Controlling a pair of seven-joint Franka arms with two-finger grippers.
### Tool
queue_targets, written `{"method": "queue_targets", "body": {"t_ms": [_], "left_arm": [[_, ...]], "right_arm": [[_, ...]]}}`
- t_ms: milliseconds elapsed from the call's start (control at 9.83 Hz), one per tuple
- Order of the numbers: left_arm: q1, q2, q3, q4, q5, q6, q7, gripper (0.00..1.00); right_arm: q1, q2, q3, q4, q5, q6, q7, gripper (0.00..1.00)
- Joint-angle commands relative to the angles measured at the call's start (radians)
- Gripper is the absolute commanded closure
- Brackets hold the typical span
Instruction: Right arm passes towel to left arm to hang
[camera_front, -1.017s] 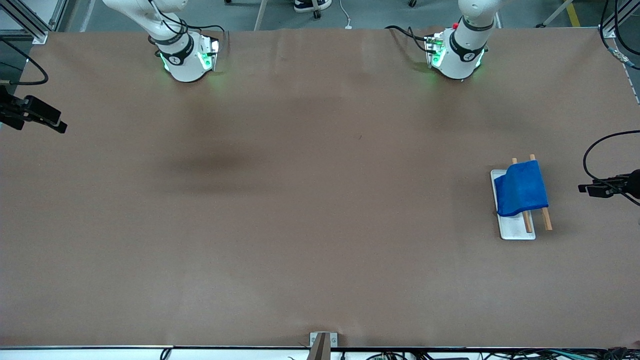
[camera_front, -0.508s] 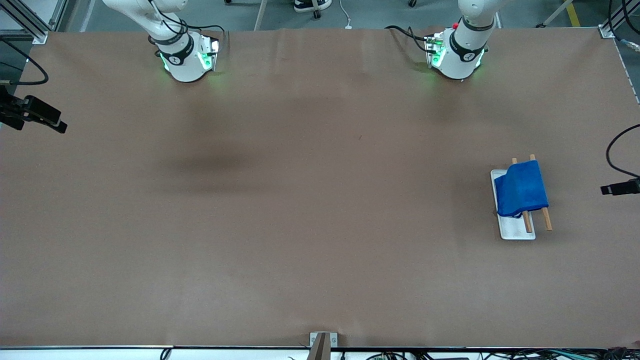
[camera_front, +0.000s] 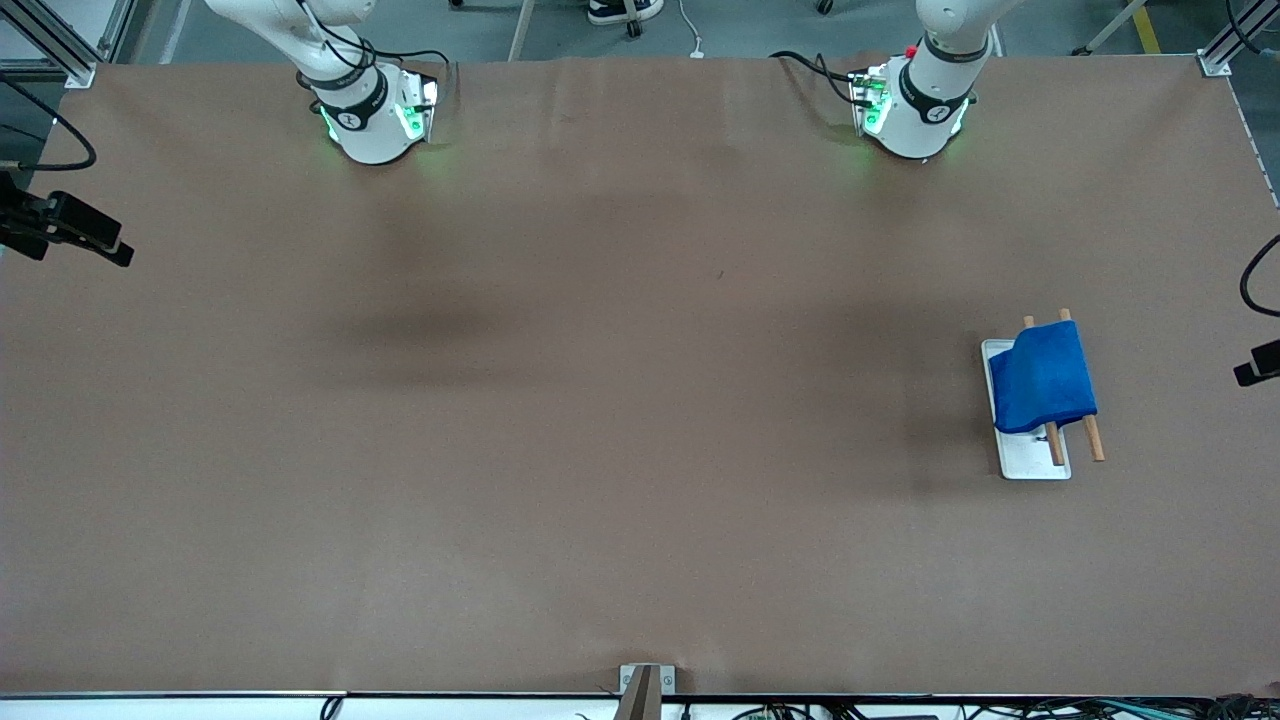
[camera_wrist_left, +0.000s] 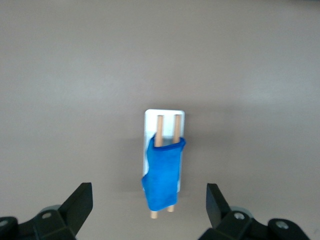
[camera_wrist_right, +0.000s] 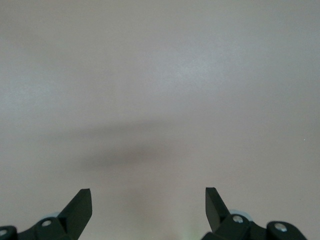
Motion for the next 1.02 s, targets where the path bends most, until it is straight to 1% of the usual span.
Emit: {"method": "queue_targets", "body": {"t_ms": [0,102,305,407,508,610,712,814,915], "left_arm": [[0.006,-0.061,-0.057,-0.044,0.014,-0.051,-0.042,0.0],[0.007,-0.069,-0.092,-0.044,0.014,-0.076,-0.094,0.0],[0.007,-0.097,-0.13,-0.044,0.012,-0.107,-0.136,0.0],[0.006,-0.106,-0.141,-0.044,0.012,-0.116,-0.136,0.0],[-0.008,-0.144,-0.134,-0.067,0.006,-0.119,-0.13,0.0],[-0.04,-0.182,-0.106,-0.105,-0.001,-0.119,-0.131,0.0],[-0.106,-0.236,-0.032,-0.159,-0.042,-0.119,-0.133,0.0],[-0.203,-0.303,0.091,-0.228,-0.102,-0.115,-0.139,0.0],[-0.298,-0.353,0.177,-0.283,-0.11,-0.112,-0.139,0.0]], "right_arm": [[-0.003,-0.008,0.0,-0.011,-0.003,0.002,-0.005,0.0],[-0.003,-0.008,0.0,-0.011,-0.002,0.002,-0.005,0.0],[-0.003,-0.008,0.0,-0.011,-0.002,0.003,-0.005,0.0],[-0.003,-0.008,0.0,-0.011,-0.002,0.003,-0.005,0.0],[-0.003,-0.006,0.0,-0.011,-0.002,0.003,-0.005,0.0],[-0.003,-0.008,0.0,-0.011,-0.002,0.005,-0.005,0.0],[-0.004,-0.006,-0.002,-0.011,-0.002,0.003,-0.005,0.0],[-0.004,-0.008,-0.002,-0.011,-0.002,0.003,-0.005,0.0],[-0.004,-0.008,-0.003,-0.011,-0.002,0.002,-0.005,0.0]]}}
